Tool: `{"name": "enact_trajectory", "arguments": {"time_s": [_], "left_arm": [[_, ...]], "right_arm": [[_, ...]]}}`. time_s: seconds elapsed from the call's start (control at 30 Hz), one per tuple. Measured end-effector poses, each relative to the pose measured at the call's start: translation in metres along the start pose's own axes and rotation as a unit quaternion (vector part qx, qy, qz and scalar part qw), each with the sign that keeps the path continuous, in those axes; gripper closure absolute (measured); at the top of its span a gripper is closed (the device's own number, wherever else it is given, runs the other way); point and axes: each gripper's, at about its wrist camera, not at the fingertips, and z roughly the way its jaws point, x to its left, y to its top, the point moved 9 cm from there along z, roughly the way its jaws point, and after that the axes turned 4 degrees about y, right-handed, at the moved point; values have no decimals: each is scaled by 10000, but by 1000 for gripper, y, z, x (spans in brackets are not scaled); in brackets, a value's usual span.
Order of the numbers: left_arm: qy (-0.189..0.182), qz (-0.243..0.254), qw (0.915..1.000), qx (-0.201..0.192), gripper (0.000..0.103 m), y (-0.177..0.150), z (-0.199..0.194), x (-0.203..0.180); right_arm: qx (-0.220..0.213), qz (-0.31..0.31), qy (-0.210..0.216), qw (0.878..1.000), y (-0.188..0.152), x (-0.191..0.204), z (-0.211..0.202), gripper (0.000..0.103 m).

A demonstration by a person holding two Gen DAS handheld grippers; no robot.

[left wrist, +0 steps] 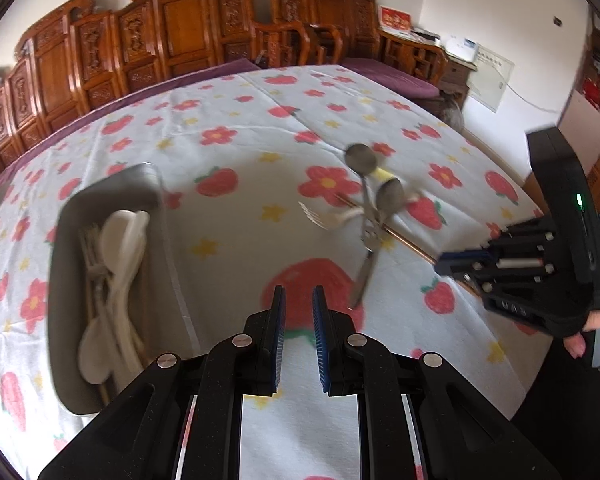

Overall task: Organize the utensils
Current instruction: 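Grasp a metal spoon with the left gripper while the right holds the chopstick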

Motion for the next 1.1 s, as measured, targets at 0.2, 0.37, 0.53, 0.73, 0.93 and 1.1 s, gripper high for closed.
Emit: {"name": "enact_trajectory", "arguments": {"time_s": [0.2, 0.37, 0.53, 0.73, 0.93, 1.1], "left_arm": [[-85, 204, 9997, 141, 76, -4, 19, -20], [-294, 196, 9990, 269, 76, 6, 40, -36], [-460, 144, 9971, 585, 76, 6, 65, -47], [-429, 275, 9972, 556, 78, 16, 76, -59], [-391, 349, 9969, 587, 84, 21, 81, -65], [-296, 326, 9976, 528, 97, 23, 82, -61]], "right_arm": [[-251, 45, 188, 9995, 4, -2, -5, 97], [-335, 100, 376, 9987, 5, -6, -6, 97], [-400, 124, 514, 9978, 5, -11, -7, 97], [-478, 123, 601, 9970, 8, -15, -10, 97], [-634, 117, 674, 9956, 16, -16, -18, 97], [-651, 123, 691, 9954, 17, -16, -19, 97]]}}
